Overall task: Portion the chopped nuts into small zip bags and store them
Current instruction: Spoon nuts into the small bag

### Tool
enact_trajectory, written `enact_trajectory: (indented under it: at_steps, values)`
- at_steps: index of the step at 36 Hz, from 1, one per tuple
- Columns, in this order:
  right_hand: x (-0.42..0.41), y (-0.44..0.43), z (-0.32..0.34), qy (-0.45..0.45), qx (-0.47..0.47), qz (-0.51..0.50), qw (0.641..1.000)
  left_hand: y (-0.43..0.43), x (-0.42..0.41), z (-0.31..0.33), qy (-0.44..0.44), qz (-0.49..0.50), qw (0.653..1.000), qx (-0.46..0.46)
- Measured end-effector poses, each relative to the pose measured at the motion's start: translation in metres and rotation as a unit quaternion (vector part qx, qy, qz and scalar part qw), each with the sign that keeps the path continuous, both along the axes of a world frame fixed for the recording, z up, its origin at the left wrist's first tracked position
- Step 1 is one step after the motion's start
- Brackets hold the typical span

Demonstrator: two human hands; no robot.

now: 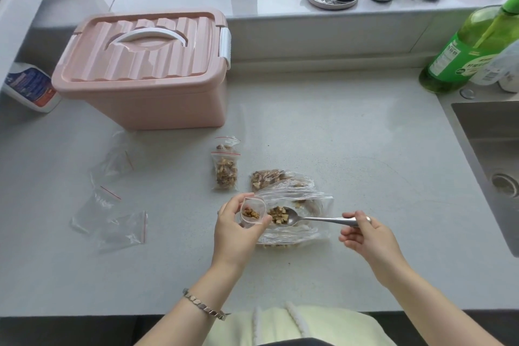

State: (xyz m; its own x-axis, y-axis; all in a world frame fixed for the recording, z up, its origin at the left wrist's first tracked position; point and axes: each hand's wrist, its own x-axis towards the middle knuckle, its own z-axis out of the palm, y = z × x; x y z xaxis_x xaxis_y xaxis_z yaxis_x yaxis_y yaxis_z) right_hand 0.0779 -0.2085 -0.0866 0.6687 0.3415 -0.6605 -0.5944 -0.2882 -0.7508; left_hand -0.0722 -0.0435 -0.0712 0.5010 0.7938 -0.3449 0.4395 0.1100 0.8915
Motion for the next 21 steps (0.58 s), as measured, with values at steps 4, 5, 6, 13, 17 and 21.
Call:
enact_trajectory:
  at_steps: [4,5,6,13,17,21]
  values:
    - [0.012,-0.007,0.012,-0.027,0.005,-0.004,1.0,-0.002,0.002,0.001,0.0,-0.017,1.0,0.001]
    - [0.015,-0.008,0.016,-0.034,0.007,-0.003,0.999,-0.003,0.003,0.002,0.0,-0.023,1.0,0.003]
    - [0.018,-0.009,0.02,-0.042,0.01,-0.002,0.999,-0.004,0.003,0.002,0.002,-0.028,1.0,0.004]
    - [0.029,-0.003,0.06,-0.109,0.03,0.019,0.993,-0.008,0.006,0.002,0.012,-0.052,0.998,0.015]
    - [0.027,0.008,0.086,-0.159,0.055,0.043,0.985,-0.009,0.009,0.003,0.015,-0.056,0.998,0.018]
    - [0.017,0.02,0.103,-0.231,0.058,0.087,0.967,-0.01,0.012,0.004,0.016,-0.053,0.998,0.014]
